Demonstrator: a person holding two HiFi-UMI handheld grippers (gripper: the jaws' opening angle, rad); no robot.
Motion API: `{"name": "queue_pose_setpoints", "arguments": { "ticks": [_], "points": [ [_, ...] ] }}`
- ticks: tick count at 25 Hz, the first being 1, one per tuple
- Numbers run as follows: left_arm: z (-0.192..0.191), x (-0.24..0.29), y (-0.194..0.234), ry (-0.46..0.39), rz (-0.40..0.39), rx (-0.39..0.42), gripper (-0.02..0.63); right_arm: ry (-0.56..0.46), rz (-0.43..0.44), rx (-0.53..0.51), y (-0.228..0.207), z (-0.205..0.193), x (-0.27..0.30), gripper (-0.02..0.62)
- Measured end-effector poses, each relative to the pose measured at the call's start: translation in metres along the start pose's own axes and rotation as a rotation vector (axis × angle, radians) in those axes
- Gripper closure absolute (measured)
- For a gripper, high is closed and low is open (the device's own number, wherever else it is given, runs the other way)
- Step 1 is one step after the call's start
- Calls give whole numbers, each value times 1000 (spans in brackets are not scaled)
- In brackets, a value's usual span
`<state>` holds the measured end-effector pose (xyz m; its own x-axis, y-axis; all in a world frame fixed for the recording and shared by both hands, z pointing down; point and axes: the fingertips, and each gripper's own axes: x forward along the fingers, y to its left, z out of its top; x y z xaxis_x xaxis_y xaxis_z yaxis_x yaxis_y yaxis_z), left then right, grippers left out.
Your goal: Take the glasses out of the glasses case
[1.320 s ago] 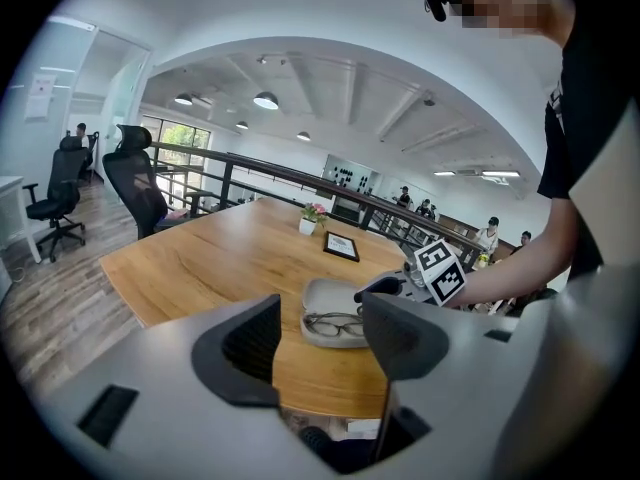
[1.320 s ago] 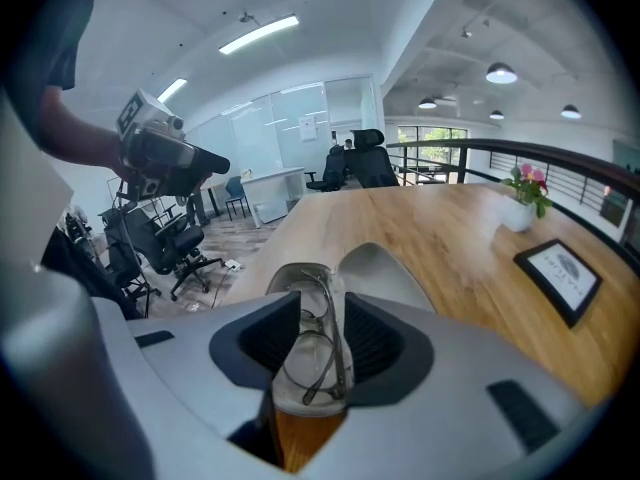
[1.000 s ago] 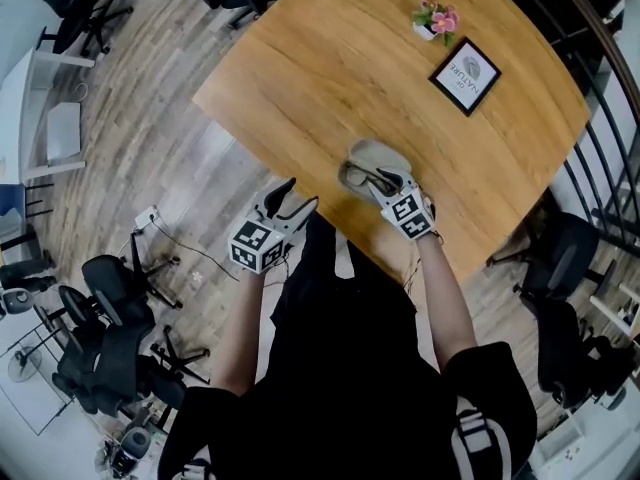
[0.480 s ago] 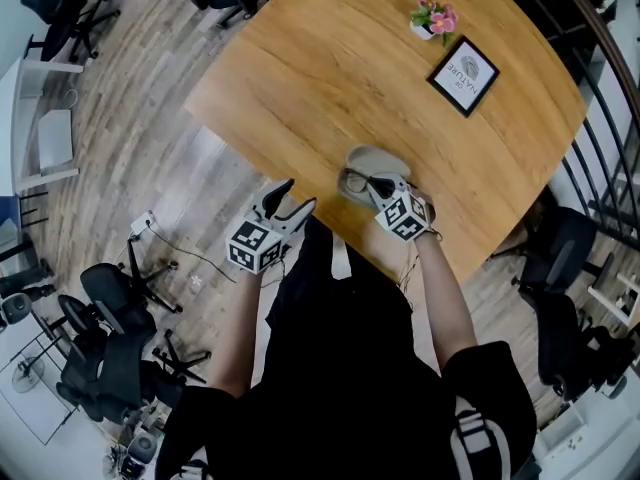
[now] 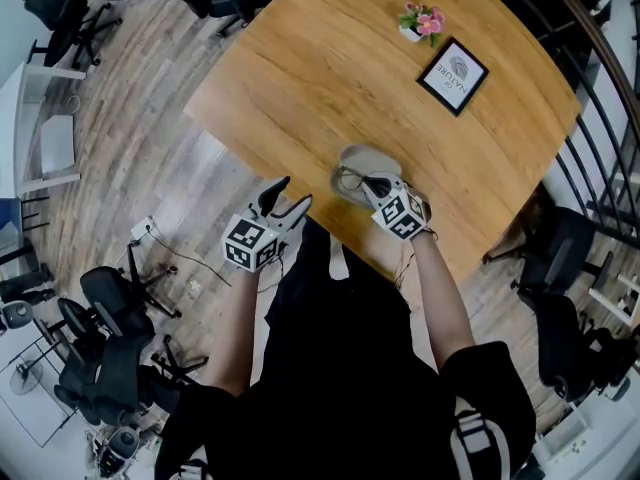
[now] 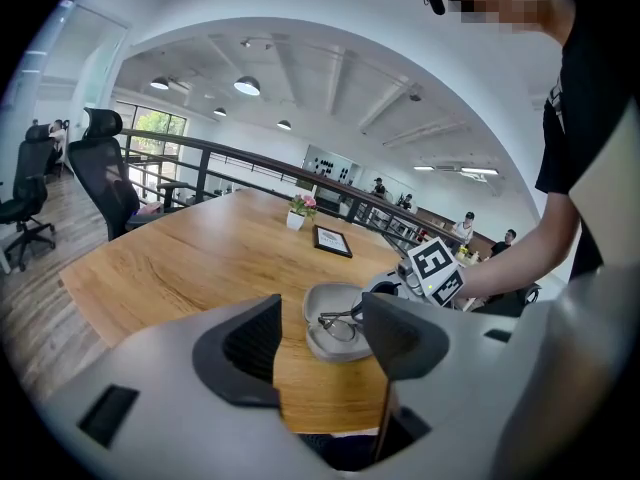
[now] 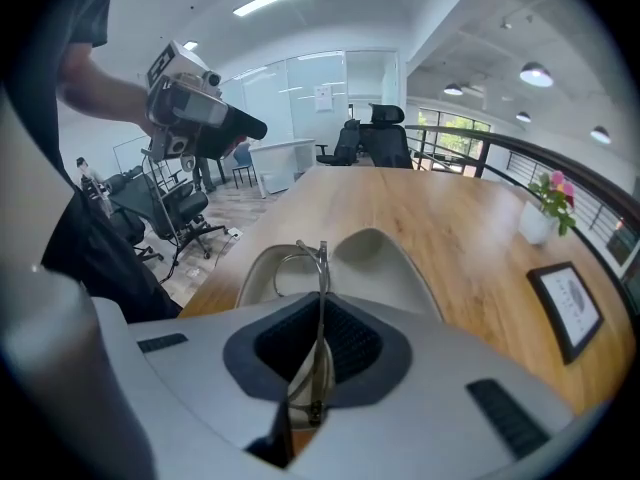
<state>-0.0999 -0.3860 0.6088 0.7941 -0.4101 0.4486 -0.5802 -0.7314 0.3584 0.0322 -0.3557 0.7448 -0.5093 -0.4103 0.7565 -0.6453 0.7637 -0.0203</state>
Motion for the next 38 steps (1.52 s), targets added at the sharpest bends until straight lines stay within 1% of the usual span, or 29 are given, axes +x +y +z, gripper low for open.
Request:
{"name": "queue_pose_setpoints", "arguments": {
  "ticks": [5, 8, 12, 14, 17, 24, 29, 38],
  "points": [
    [-4, -5, -11, -21, 28, -3, 341, -44, -20, 7, -5, 7, -16, 571],
    [-1, -9, -17, -42, 40, -13, 341, -49, -28, -4, -6, 11, -27, 571],
    [-2, -15, -23, -51, 24, -24, 341, -39, -56, -27, -8, 16, -40, 571],
    [-3, -17, -24, -45, 9, -22, 341, -41, -77, -19, -9, 18, -44, 571],
    [6, -21, -24, -62, -2, -7, 341, -52, -97, -5, -8, 24, -49, 571],
    [24, -39, -20, -101, -25, 45, 341, -81, -146, -26, 1, 50, -58, 571],
    [26, -53, -19, -123, -37, 83, 341, -103, -197, -42, 6, 63, -63, 571],
    [27, -78, -24, -158, -36, 119, 341, -129, -273, -52, 15, 71, -85, 571]
  ]
}}
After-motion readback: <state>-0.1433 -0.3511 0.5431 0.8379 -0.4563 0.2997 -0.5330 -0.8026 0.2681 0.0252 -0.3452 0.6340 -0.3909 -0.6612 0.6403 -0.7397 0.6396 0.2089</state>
